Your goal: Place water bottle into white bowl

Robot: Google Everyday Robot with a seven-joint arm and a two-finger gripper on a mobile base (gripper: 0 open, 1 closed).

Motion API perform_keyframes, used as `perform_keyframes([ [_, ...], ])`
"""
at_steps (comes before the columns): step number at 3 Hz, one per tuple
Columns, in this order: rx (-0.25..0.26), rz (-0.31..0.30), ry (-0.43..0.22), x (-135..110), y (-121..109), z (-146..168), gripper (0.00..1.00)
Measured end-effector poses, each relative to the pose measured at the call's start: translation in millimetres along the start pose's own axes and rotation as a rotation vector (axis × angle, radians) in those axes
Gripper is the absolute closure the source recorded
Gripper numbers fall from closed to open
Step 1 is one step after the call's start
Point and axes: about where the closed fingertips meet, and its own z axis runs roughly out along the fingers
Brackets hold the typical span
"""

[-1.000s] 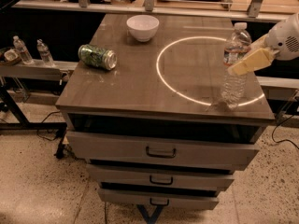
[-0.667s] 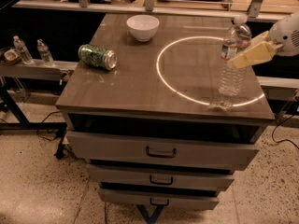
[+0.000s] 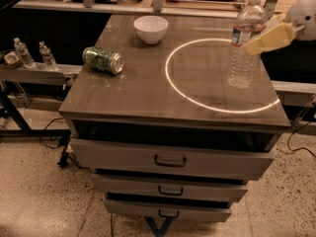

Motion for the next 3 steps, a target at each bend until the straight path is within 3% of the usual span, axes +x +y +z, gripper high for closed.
perform_keyframes([
  [2,0.019,-0.031,-0.031,-19.5,-3.7,2.1,1.00],
  [3,0.059,-0.087,-0.072,-60.1,-5.5,38.8,1.00],
])
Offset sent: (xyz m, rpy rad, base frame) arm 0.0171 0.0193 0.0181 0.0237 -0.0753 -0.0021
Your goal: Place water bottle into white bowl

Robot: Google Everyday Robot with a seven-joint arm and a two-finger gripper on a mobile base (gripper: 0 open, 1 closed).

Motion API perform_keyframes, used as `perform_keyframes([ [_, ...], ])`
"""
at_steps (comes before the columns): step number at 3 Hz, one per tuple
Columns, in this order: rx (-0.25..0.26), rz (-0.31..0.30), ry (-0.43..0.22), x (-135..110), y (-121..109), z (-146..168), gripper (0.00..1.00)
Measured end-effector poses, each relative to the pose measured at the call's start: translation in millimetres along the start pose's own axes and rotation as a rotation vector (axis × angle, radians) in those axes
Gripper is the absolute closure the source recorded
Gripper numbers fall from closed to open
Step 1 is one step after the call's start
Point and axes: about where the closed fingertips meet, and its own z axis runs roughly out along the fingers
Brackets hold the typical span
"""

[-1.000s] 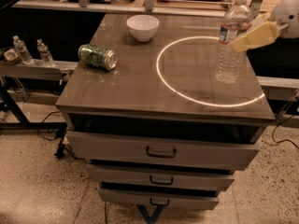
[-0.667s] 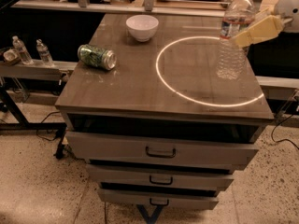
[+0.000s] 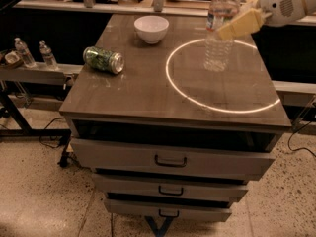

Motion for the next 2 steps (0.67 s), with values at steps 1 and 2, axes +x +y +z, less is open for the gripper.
perform_keyframes([
  [1,0.128,-0.072,-0.082,-64.3,-15.8,45.3,1.00],
  [2,0.224,-0.119,-0.144,-110.2,-22.1,68.4,1.00],
])
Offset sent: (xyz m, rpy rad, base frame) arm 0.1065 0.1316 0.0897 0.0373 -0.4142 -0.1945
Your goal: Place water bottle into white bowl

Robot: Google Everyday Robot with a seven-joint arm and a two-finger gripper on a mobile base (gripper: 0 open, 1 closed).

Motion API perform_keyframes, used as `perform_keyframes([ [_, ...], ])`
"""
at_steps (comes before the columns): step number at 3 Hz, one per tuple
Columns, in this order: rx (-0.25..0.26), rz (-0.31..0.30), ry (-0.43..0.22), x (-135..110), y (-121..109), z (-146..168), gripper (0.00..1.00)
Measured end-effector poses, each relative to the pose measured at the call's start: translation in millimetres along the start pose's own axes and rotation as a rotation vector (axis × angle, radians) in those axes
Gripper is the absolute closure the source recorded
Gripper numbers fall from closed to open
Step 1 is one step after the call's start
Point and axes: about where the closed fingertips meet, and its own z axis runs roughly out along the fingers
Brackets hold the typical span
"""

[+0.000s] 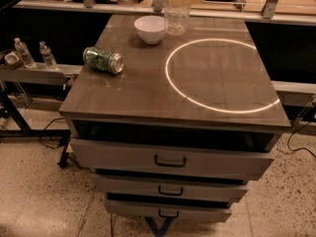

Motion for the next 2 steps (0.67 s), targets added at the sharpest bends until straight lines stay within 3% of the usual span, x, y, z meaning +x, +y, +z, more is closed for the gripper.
perform_keyframes([
  [1,0.033,-0.003,-0.025,-6.7,-8.2,1.8,1.00],
  [2,0.032,0.003,-0.037,-9.7,-6.9,8.4,1.00],
])
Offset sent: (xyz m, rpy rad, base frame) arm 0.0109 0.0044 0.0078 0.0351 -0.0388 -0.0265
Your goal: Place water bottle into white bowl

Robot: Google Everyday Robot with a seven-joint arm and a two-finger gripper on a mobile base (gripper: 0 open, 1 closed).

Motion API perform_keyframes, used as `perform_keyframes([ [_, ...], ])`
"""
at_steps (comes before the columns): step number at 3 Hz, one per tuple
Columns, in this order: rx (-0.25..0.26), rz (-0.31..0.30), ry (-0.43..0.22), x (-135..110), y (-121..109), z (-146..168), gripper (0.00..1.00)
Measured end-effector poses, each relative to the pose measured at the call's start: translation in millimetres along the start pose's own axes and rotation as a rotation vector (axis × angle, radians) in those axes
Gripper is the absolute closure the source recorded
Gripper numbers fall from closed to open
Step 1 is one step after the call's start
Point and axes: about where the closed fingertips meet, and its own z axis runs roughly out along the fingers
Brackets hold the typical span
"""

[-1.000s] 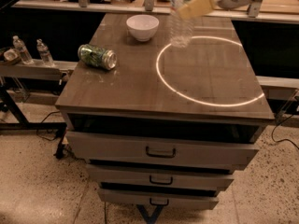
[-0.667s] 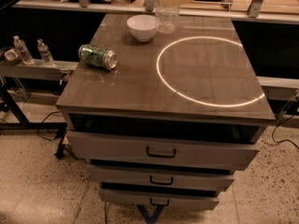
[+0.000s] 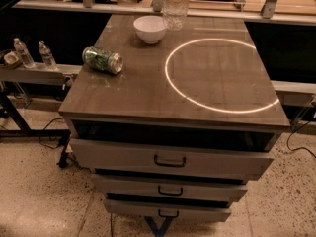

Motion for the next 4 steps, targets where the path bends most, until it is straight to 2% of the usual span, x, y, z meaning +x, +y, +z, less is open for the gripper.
perform_keyframes([
  [1,0.006,0.024,-0.055,-14.2,0.7,30.3,1.00],
  [2,-0.003,0.082,-0.098,-22.4,-4.9,70.3,1.00],
  [4,-0.066,0.256,-0.125,-27.1,-18.2,146.8,1.00],
])
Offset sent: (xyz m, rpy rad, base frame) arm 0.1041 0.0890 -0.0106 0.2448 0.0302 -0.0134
